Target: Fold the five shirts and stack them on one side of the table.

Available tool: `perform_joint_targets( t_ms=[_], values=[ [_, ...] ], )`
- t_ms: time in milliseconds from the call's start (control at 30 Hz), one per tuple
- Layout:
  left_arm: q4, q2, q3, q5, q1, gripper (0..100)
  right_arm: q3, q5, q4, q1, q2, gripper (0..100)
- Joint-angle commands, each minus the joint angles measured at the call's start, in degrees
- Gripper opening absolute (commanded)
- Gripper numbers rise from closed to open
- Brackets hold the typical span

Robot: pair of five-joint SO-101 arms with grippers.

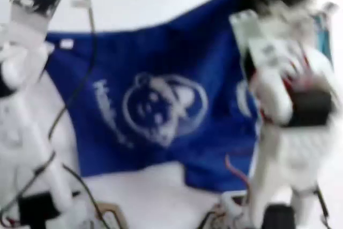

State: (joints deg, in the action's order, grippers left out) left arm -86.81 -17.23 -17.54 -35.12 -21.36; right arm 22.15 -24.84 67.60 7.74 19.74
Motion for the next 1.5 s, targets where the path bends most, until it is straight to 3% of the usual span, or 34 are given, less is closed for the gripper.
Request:
perform_joint_targets(
  t_ms=[0, 200, 367, 933, 1333, 1467],
  values=[
    [8.2, 4.6, 1.9, 0.3, 1.4, 3, -4.3, 0.5, -7.3, -0.1, -5.6, 1.9],
    [16.8, 16.5, -1.6, 0.2, 6.2, 3, -5.2, 0.2, -15.5, -0.2, -16.1, 1.9],
    [19.0, 28.7, -11.3, 0.0, 7.0, 3, -5.2, 0.3, -21.6, -0.2, -22.5, 1.9],
    [14.9, 67.0, -45.0, 0.3, 6.2, 3, -5.1, 0.4, -33.5, 0.2, -46.8, 2.0],
    [9.5, 76.5, -50.9, 0.3, 7.1, 3, -5.0, 0.5, -33.4, -0.1, -48.5, 2.0],
    [2.3, 76.6, -57.3, -0.1, 7.5, 3, -1.8, 0.5, -27.3, -0.4, -46.0, 2.0]
  ],
)
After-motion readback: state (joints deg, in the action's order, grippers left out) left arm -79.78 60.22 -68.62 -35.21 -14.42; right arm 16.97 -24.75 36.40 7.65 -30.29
